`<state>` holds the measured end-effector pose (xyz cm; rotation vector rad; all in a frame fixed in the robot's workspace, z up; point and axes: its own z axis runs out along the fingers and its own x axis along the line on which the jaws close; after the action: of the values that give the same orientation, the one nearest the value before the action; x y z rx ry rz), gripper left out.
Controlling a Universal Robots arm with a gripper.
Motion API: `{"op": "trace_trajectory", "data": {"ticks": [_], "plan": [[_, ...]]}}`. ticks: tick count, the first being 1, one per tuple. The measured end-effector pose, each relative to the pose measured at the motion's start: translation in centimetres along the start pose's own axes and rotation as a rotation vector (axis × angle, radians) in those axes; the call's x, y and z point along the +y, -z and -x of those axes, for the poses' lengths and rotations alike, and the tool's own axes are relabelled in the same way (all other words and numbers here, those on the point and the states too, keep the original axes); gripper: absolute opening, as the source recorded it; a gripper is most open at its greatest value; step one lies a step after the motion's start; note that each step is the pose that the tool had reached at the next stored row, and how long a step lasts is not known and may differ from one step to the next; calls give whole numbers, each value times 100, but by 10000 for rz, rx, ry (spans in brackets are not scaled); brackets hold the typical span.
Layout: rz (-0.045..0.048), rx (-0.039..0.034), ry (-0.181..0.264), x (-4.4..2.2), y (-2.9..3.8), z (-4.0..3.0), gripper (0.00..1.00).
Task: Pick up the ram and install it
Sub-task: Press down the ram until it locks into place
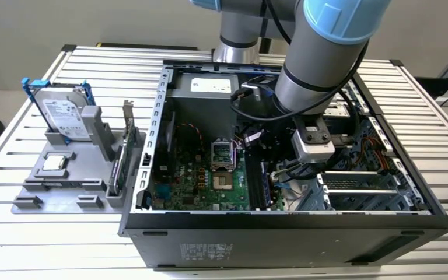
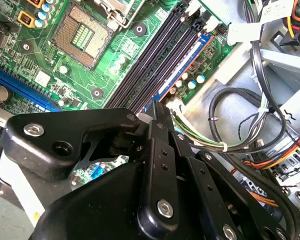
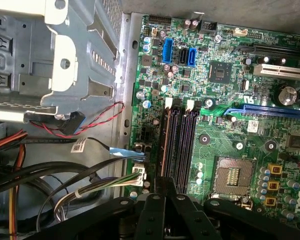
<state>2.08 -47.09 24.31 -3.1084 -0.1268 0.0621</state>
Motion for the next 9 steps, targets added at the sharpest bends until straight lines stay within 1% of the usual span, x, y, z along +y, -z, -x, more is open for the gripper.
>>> {"op": "trace_trajectory", "data": {"ticks": [4, 9], "plan": [[3, -2, 64, -5, 0, 5, 0], [37, -29, 941, -5, 0, 5, 0]]}}
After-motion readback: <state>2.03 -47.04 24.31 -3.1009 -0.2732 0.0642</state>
